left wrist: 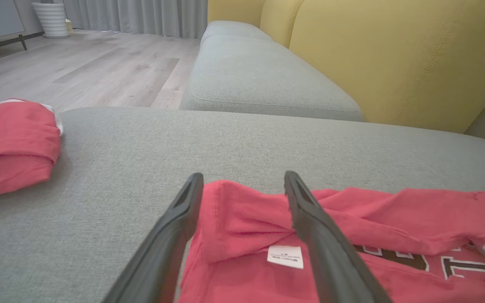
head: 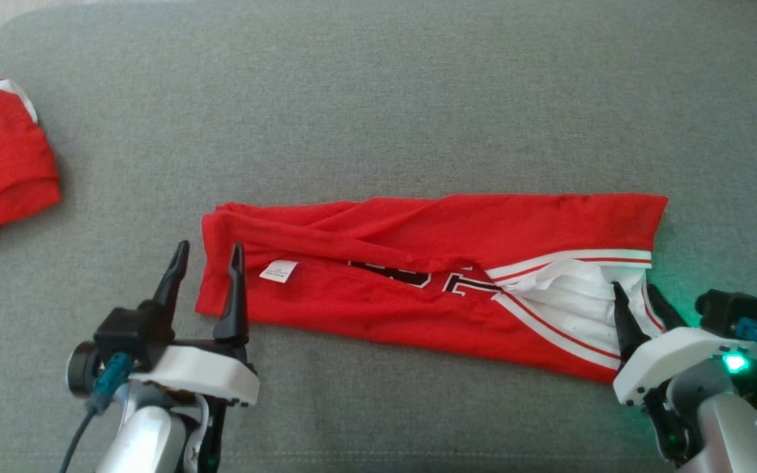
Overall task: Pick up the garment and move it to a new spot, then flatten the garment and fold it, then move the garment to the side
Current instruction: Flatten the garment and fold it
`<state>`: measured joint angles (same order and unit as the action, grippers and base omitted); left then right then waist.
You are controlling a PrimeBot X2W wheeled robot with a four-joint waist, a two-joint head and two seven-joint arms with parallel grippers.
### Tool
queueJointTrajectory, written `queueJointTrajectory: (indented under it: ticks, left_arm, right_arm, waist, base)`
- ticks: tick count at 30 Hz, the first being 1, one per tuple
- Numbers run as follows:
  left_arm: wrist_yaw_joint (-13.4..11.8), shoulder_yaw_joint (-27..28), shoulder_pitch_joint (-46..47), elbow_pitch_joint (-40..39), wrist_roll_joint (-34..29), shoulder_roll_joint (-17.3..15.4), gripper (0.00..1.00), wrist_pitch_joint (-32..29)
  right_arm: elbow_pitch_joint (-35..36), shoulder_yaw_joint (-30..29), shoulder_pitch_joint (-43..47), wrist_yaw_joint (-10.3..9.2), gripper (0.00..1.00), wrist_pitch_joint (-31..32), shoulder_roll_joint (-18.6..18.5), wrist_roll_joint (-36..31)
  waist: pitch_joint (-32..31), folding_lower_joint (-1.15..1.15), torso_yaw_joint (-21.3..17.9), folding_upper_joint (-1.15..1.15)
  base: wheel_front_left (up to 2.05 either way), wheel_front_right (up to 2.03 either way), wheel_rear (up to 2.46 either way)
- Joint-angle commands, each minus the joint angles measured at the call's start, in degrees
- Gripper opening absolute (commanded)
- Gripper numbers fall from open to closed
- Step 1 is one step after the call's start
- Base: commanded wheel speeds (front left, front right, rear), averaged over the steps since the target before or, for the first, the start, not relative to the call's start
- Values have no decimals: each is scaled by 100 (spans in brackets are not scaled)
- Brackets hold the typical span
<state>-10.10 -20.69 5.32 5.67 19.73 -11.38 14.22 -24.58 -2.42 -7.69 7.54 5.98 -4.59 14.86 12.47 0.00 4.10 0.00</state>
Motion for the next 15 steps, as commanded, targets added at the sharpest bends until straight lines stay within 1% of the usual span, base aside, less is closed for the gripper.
queueJointTrajectory:
  ticks: [1,2,10,15]
  left_arm:
    - [10,251,262,-152,-23,-48,100,69]
    - [11,261,260,-153,-27,-45,100,70]
    - [40,333,235,-166,-62,2,100,76]
    - [55,370,175,-200,-88,33,100,77]
  right_arm:
    - [43,265,10,-5,5,173,7,-14]
    - [97,281,17,-5,0,181,-10,-28]
    - [540,210,120,-5,0,230,-74,-3]
    - [800,-17,200,-5,0,219,-295,-14]
  waist:
    - [0,0,-4,0]
    - [1,0,-6,0]
    - [-57,0,-50,0]
    - [-110,0,-101,0]
  base:
    - [0,0,0]
    - [0,0,0]
    - [0,0,0]
    - [0,0,0]
